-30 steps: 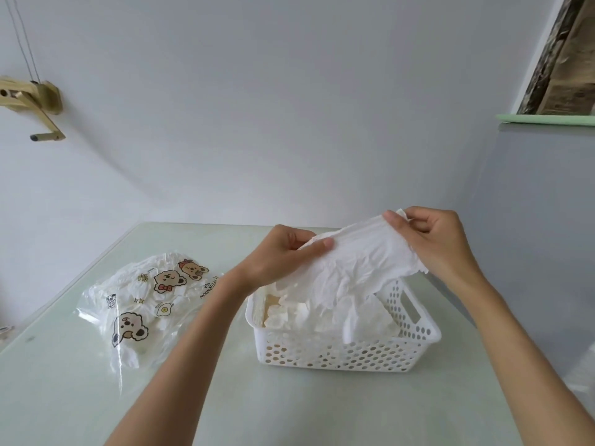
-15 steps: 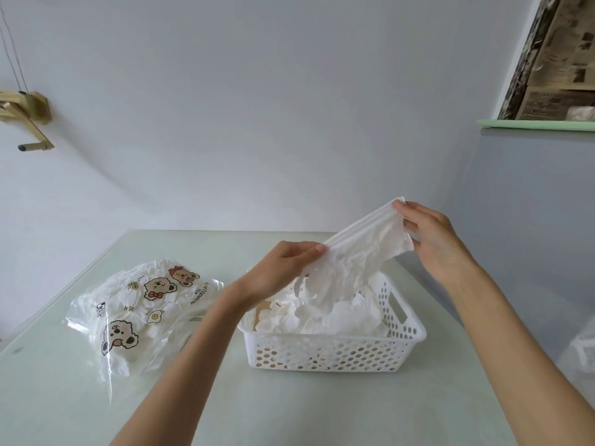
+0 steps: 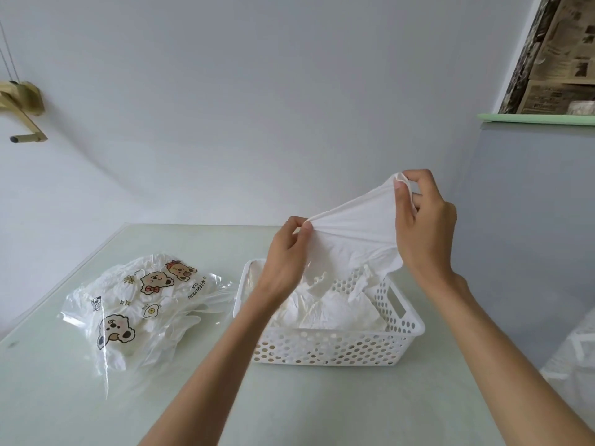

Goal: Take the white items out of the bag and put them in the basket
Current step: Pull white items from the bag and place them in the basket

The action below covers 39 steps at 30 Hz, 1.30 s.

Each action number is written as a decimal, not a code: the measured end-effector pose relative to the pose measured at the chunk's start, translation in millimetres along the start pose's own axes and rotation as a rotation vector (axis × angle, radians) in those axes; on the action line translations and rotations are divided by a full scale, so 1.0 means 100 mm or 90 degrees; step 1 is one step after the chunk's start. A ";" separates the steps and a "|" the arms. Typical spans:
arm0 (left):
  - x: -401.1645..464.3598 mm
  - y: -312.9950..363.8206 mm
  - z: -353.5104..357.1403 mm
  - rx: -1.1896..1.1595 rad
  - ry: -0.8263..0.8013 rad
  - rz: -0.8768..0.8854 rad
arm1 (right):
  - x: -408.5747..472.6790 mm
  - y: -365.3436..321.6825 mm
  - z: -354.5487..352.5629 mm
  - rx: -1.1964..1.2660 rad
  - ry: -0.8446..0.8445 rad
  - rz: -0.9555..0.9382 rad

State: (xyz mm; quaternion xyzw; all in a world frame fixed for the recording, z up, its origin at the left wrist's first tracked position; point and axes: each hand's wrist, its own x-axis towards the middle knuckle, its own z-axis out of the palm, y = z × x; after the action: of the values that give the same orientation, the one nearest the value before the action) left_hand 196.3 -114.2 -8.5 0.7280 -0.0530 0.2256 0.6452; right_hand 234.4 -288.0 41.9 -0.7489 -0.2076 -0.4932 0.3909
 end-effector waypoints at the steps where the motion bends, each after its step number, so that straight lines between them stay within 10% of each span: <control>1: -0.04 0.02 0.08 -0.010 0.037 -0.015 | 0.02 -0.08 0.00 0.001 0.005 -0.016; 6: -0.09 0.02 0.22 0.010 0.184 0.091 | 0.15 -0.24 -0.01 0.023 0.028 -0.036; 14: 0.03 0.04 -0.39 0.487 0.167 0.242 | -0.19 -0.06 0.12 -0.050 0.014 0.055; 21: 0.06 -0.04 -0.89 0.530 0.068 0.238 | -0.64 -0.23 0.31 0.097 -0.020 0.154; 31: 0.53 -0.73 -0.15 1.013 -0.362 0.207 | -0.75 0.55 0.46 -0.469 -0.611 0.198; 39: 0.55 -0.83 -0.11 1.233 -0.402 0.404 | -0.69 0.58 0.61 -0.638 -0.708 -0.096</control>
State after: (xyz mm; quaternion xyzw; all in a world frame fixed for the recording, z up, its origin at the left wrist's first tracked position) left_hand 273.1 -78.3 -62.2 0.9091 -0.2032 0.1305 -0.3396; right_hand 280.5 -269.9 -55.6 -0.9597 -0.1758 -0.1030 -0.1938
